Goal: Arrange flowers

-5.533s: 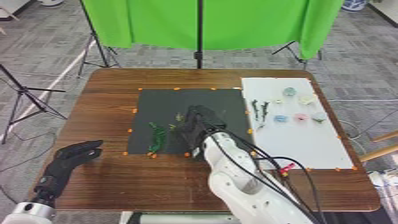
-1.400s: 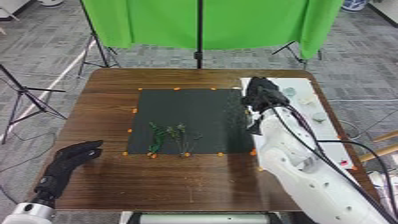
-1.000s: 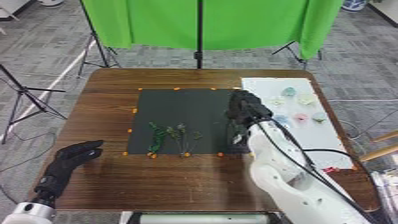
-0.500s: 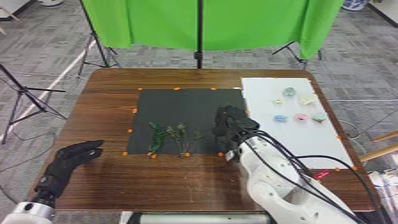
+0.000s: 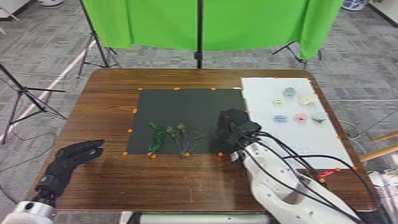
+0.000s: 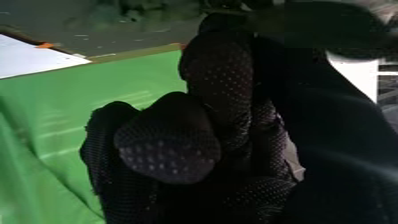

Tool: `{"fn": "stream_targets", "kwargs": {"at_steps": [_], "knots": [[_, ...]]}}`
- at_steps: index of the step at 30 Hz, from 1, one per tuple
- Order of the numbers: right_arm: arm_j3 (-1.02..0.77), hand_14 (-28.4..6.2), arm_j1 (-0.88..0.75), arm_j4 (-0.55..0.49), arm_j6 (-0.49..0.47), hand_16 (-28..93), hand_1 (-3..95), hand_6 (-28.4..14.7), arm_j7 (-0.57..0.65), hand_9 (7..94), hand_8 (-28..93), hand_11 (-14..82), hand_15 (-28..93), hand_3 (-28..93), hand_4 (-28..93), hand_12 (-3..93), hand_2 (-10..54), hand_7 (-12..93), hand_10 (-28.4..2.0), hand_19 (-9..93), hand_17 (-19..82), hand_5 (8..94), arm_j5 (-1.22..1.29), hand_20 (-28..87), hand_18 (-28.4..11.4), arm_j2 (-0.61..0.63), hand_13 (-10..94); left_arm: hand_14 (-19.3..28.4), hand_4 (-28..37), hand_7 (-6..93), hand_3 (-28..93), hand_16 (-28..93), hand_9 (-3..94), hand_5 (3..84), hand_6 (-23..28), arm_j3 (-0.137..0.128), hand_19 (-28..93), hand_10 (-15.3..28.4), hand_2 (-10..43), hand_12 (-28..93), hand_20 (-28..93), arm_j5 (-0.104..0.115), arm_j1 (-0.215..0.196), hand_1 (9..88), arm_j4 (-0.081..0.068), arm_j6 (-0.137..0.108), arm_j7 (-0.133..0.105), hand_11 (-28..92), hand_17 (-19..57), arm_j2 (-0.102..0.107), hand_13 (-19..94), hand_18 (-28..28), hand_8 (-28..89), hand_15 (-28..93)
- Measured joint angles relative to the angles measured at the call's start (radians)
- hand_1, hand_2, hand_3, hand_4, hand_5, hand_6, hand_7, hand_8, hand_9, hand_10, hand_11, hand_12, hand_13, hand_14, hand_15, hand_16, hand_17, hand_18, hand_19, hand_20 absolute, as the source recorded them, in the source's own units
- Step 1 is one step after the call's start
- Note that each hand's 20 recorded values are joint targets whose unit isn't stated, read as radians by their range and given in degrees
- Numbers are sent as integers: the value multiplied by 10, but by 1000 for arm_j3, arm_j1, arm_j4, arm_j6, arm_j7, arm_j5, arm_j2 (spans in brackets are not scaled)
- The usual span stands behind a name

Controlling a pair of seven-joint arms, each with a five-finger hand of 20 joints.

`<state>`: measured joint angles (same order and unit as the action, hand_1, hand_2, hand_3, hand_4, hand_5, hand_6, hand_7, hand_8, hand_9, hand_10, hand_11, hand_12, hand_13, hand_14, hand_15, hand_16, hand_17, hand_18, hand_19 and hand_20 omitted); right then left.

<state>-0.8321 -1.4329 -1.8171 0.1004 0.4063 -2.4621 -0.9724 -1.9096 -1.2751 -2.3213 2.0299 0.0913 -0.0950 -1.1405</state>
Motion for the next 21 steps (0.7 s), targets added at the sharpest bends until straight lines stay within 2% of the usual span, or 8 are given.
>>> {"fn": "stream_targets", "kwargs": {"at_steps": [9, 21], "knots": [[0, -8, 8, -14, -8, 341, 510, -21, -3, 868, 167, 401, 570, 610, -54, 358, -95, 325, -102, 932, 683, 789, 7, 481, -104, 12, 937, 185, -149, 141, 660, 38, 470, 498, 40, 1, 51, 142, -78, 151, 186, -2, 0, 281, 0, 0, 0, 203, 53, -1, 359, 133, -47, 188], [-2, -7, 8, -31, -38, 355, 477, -21, -10, 858, 161, 405, 549, 613, -77, 325, -95, 312, -109, 932, 674, 780, 38, 476, -107, 12, 937, 185, -148, 140, 657, 39, 468, 497, 39, 1, 50, 141, -77, 151, 186, -2, 0, 282, 1, 0, -1, 200, 53, -4, 359, 133, -47, 186]]}}
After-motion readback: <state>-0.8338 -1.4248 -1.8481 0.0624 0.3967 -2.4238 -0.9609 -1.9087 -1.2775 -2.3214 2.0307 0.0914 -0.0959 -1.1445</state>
